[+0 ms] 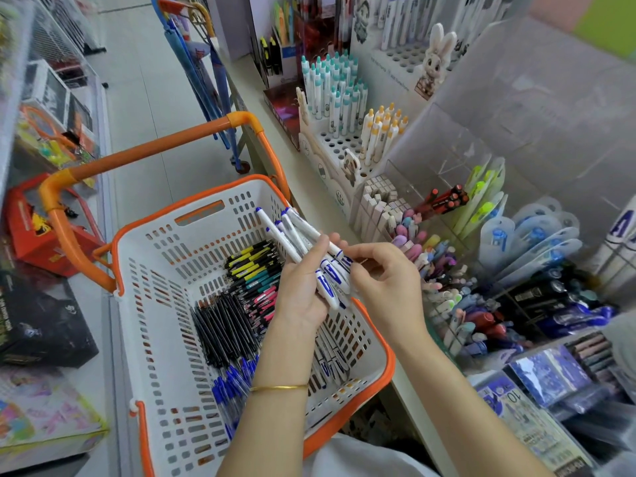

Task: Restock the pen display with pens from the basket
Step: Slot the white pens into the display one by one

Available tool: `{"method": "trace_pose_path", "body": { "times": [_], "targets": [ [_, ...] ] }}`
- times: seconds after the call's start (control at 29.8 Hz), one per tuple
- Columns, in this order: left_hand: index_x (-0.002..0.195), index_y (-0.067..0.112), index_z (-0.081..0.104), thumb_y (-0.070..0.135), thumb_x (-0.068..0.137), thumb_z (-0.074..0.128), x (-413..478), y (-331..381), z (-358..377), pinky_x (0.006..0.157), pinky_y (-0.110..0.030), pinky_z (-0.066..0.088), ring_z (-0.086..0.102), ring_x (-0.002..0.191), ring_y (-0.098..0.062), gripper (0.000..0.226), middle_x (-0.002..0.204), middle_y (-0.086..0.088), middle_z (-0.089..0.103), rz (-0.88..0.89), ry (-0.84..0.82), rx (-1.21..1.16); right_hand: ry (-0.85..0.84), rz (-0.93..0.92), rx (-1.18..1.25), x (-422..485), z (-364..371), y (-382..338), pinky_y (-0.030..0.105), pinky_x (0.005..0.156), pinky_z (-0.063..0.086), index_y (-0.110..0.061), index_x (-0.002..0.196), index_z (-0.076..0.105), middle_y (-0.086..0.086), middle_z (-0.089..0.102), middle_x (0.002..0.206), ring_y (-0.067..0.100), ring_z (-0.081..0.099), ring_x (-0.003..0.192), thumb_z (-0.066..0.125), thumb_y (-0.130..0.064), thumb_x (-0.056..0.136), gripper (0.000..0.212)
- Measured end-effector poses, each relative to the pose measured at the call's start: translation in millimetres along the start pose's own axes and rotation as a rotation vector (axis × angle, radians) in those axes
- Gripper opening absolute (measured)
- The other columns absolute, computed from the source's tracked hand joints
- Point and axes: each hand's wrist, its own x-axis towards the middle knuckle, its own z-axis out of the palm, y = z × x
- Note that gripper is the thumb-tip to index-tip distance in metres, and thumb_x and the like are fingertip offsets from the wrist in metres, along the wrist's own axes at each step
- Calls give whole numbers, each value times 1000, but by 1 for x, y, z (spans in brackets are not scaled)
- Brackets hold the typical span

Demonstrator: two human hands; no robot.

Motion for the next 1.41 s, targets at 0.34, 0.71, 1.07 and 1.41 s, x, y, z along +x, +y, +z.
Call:
{"method": "trace_pose_path", "body": {
  "times": [0.34,0.71,1.07,1.41],
  "targets": [
    [107,18,57,13,86,71,-17,4,18,72,-39,59,70,76,-19,25,84,-6,69,399,5,345,-146,857,817,-6,12,0,46,87,53,-18,111,62,5,65,116,20,64,101,43,-37,99,29],
    [100,20,66,18,66,75,-24,-4,15,78,-10,48,67,88,5,36,85,19,71,619,-157,875,-133,995,1706,21,24,-15,30,56,59,-10,71,63,2,63,65,17,66,58,68,-12,64,9],
    [107,23,60,18,81,74,-25,-2,18,78,-6,47,62,93,6,31,92,14,66,651,-138,1048,-252,973,1684,20,26,-8,31,105,42,-4,84,72,7,63,93,17,60,97,61,-21,71,25],
    [89,44,46,14,85,67,-27,16,18,64,-12,42,55,81,4,37,83,16,57,664,-226,1272,-425,965,1063,25,10,12,33,72,58,-6,94,67,11,68,95,20,68,83,48,-28,97,29]
  ]
}}
